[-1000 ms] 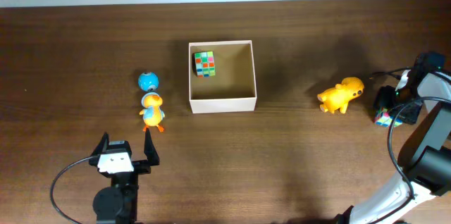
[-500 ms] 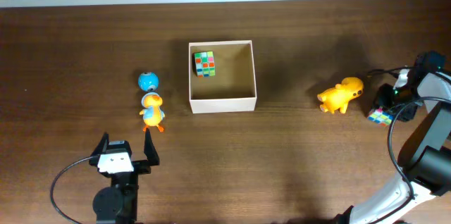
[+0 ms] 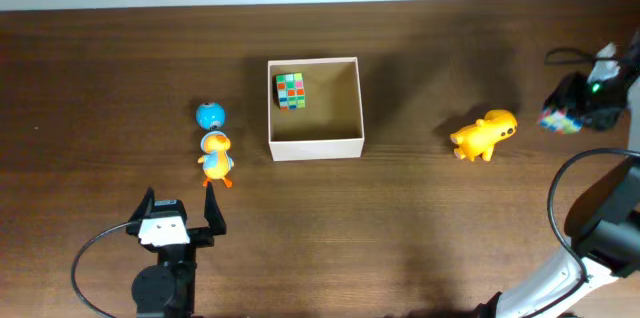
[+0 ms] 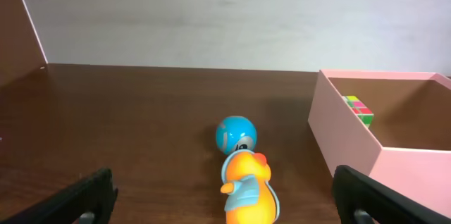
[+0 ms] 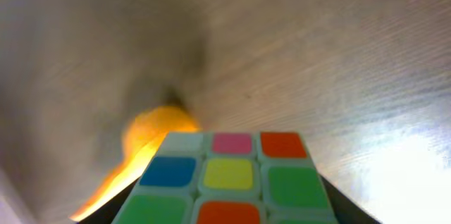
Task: Pack container
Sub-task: 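Grasp the far-right Rubik's cube with the right gripper, then carry the second cube into the box beside the first cube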
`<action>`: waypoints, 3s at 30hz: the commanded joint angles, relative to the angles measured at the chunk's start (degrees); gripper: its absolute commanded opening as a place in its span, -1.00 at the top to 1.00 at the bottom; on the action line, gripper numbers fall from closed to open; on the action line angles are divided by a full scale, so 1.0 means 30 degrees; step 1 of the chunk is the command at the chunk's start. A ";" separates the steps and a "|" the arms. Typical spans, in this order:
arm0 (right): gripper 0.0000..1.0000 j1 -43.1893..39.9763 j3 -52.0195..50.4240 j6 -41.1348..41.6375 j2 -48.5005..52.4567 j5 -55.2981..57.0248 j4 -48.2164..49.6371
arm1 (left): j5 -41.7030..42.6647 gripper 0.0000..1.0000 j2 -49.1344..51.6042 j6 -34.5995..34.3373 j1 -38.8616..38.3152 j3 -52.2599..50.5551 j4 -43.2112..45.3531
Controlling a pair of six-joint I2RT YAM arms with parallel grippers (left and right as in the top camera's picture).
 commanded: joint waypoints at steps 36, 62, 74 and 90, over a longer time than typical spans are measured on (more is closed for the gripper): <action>0.00 2.0305 0.4976 0.2943 0.2193 0.6266 0.5049 | -0.0080 -0.99 -0.0168 0.0240 -0.0087 -0.0087 0.0022; -0.15 1.9380 0.4874 0.3570 0.6302 0.6506 0.6426 | -0.0080 -0.99 -0.0168 0.0240 -0.0087 -0.0087 0.0022; -0.46 1.9409 0.4903 0.3490 0.6360 0.5064 0.7016 | -0.0080 -0.98 -0.0168 0.0240 -0.0087 -0.0087 0.0022; 0.49 1.9409 0.7490 0.2703 0.6244 0.6331 0.2586 | -0.0080 -0.99 -0.0168 0.0240 -0.0087 -0.0095 0.0022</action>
